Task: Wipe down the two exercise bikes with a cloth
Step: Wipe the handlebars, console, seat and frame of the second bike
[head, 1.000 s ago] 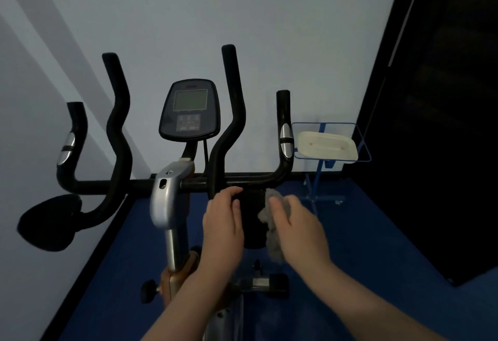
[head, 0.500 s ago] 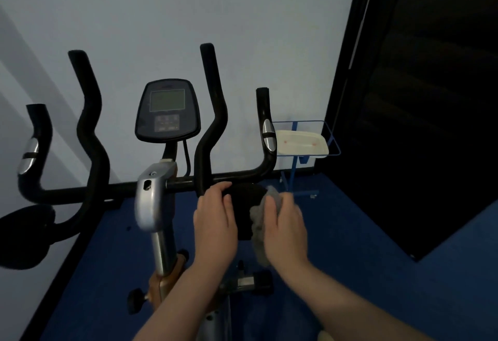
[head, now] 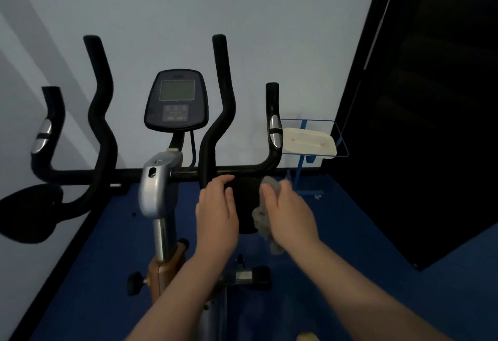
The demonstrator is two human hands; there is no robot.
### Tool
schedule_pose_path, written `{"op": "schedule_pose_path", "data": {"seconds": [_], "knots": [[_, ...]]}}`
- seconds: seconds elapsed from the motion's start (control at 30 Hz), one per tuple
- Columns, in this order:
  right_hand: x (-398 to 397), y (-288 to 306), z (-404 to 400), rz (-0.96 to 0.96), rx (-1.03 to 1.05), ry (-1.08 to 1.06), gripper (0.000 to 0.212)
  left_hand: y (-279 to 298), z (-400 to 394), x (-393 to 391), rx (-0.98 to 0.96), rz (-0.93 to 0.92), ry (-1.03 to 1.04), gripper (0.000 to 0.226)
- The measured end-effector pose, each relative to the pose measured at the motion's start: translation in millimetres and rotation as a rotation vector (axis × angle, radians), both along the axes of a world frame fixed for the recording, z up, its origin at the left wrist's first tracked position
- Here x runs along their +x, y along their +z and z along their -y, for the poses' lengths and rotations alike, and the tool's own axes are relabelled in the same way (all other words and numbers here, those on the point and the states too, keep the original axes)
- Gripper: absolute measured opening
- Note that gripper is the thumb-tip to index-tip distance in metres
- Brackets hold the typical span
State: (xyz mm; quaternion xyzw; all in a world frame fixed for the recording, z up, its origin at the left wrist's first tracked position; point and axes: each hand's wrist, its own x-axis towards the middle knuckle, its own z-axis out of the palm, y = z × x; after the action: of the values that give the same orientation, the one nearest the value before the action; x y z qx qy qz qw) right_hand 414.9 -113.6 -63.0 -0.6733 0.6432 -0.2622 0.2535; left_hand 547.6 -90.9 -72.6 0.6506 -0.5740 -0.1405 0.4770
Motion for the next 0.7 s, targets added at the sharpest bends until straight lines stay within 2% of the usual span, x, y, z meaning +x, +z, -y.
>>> {"op": "schedule_pose_path", "data": {"seconds": [0.23,0.3,0.43,0.57,0.7], "knots": [[-6,17,33,-0.147,0.024,0.200,0.040,3,-2,-2,0.033,0.021,0.030,0.025],[-9,20,39,-0.113,-0.029,0.187,0.039,4,-4,-1,0.032,0.016,0.020,0.025],[-24,39,58,0.109,-0.152,0.090,0.037,6,-4,-3,0.053,-0.006,0.037,0.026],[-12,29,42,-0.007,-0.102,0.297,0.047,5,-2,-10,0.027,-0.029,0.108,0.024],[-17,11,28,0.090,-0.028,0.369,0.035,-3,-9,-21,-0.026,-0.011,0.317,0.022]]}}
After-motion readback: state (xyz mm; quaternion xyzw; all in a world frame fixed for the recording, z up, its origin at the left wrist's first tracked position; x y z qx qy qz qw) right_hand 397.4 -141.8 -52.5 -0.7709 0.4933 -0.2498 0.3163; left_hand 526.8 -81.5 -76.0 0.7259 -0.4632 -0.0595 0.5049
